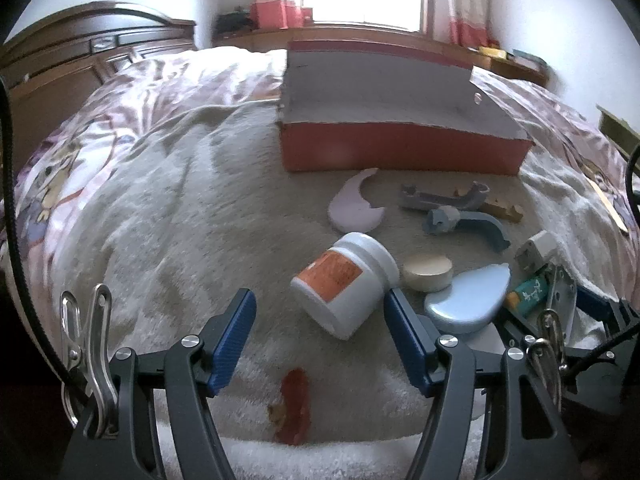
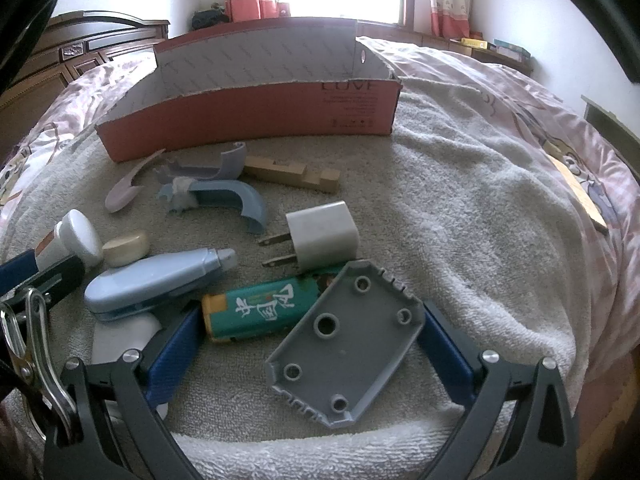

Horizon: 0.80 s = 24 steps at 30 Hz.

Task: Organize rigid objects
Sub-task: 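Grasp the white jar with orange label with the left gripper while the right gripper grasps the grey plate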

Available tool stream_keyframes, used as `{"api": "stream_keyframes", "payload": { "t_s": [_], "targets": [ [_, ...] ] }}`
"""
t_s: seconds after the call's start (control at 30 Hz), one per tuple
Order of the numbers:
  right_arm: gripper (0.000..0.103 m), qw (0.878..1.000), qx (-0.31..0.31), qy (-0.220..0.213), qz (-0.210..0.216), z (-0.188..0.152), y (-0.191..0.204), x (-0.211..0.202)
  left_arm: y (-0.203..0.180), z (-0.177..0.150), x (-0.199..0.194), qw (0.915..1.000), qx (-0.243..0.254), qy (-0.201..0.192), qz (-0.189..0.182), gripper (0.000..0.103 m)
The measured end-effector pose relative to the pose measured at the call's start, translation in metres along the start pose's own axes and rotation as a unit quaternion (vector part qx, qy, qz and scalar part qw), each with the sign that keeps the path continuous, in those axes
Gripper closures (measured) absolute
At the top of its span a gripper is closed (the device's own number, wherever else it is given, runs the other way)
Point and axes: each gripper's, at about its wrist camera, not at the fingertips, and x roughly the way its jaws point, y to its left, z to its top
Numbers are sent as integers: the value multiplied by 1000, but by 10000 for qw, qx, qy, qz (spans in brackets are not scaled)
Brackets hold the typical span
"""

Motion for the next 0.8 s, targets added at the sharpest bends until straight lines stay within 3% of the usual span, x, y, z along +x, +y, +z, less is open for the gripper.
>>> {"api": "stream_keyframes", "payload": {
  "t_s": [0.6, 0.73, 0.8],
  "targets": [
    [0, 10000, 5, -12, 3, -2, 1, -2, -4, 4, 19, 9998, 0, 208, -21, 37],
    [0, 10000, 8, -12, 4, -2, 2, -2, -7, 3, 16, 9999, 70, 98, -91, 56],
    [0, 10000, 6, -10, 2, -2, 2, -2, -9, 3, 14, 9998, 128, 72, -119, 61]
  ]
}}
